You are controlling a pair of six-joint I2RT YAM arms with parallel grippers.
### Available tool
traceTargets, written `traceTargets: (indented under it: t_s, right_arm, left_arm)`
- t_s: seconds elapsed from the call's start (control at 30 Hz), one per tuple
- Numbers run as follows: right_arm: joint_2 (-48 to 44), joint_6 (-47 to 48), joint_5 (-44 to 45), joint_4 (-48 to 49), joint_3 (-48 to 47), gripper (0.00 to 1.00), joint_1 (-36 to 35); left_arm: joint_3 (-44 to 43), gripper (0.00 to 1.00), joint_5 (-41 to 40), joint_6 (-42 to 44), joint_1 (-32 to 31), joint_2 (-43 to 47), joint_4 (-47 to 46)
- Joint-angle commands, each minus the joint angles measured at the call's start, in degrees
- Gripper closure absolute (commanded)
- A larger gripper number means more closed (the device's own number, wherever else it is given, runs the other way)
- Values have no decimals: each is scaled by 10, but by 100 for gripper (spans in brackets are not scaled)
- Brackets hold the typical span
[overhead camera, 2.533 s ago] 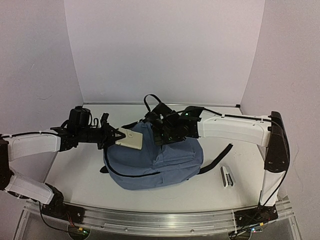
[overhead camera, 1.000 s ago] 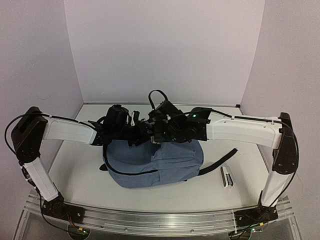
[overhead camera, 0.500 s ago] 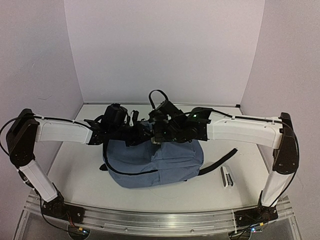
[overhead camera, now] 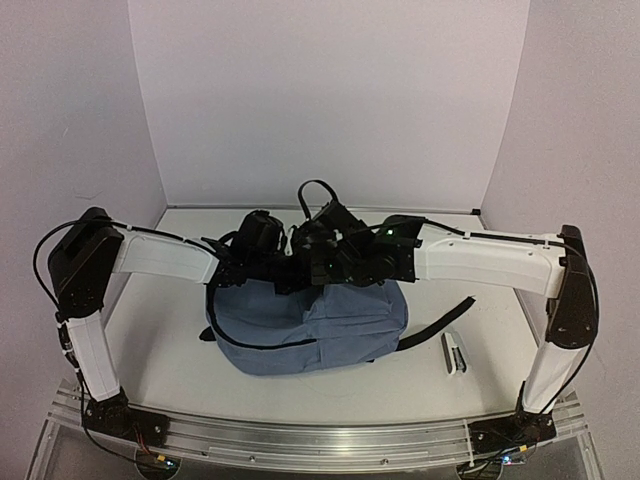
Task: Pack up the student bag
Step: Place the personal item in the student bag, then pick up the stationery from the center of the board.
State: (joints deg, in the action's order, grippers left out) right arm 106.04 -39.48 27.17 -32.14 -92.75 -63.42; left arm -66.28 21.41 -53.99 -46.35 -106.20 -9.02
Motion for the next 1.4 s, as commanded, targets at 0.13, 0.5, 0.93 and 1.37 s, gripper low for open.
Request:
traceTargets:
  t_s: [0.13,0.5,0.93,1.37]
  right_arm:
    - [-43,-14,25,44,2,100,-9]
    - [-142,-15,35,20,75,17,-2]
    - [-327,-71,-88,-10,342,2,220]
    - [-332,-88,-252,-38,518,3,352]
  left_arm:
    - [-5,89,-25,23,-5,29,-13]
    - [147,46,-166,8,-3,211,66]
    - [195,14,-206,19,50,329,170]
    - [233,12,-194,8,81,386,168]
